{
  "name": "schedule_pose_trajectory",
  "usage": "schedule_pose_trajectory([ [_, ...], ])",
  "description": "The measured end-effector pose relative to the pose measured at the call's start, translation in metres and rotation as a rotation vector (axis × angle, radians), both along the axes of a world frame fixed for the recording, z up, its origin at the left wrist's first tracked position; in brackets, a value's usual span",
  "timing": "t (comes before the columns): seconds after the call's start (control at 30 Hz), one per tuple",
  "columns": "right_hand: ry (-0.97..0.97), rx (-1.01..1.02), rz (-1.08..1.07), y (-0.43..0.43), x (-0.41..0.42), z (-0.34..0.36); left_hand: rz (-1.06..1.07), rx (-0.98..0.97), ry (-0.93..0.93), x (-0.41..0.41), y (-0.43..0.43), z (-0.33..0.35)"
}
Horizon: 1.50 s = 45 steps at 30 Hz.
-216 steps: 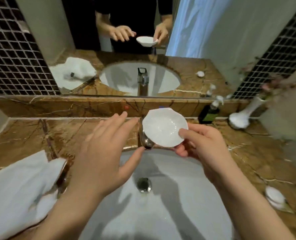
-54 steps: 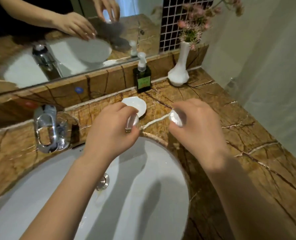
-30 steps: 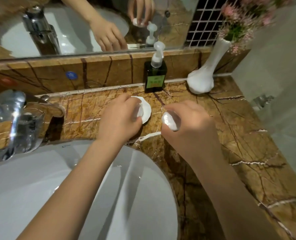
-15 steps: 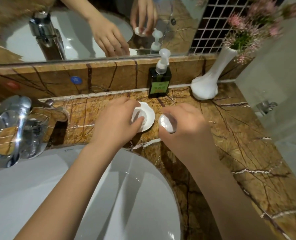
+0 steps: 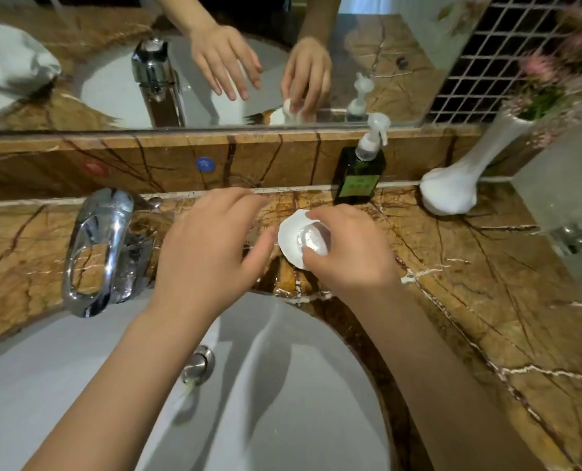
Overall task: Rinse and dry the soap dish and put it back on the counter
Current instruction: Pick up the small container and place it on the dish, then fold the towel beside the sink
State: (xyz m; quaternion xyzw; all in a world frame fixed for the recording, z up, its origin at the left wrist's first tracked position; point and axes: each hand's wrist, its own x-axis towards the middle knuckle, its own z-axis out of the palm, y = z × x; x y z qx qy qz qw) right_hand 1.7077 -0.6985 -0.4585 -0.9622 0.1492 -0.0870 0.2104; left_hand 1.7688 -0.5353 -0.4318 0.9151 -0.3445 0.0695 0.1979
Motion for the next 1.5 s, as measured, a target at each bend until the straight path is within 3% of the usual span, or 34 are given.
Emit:
schedule_pose_trajectory([
  [0.6, 0.035, -0.025, 0.041, -0.001, 0.011, -0.005, 0.066, 0.086, 0.038, -0.008, 0.011, 0.000],
  [1.03, -0.226, -0.232, 0.039, -0.044, -0.044, 0.180, 0.042, 0.018, -0.133, -0.017, -0.026, 0.143],
  [1.5, -0.218, -0.313, -0.001, -0.048, -0.082, 0.241, -0.010, -0.007, -0.168, -0.046, -0.040, 0.208],
])
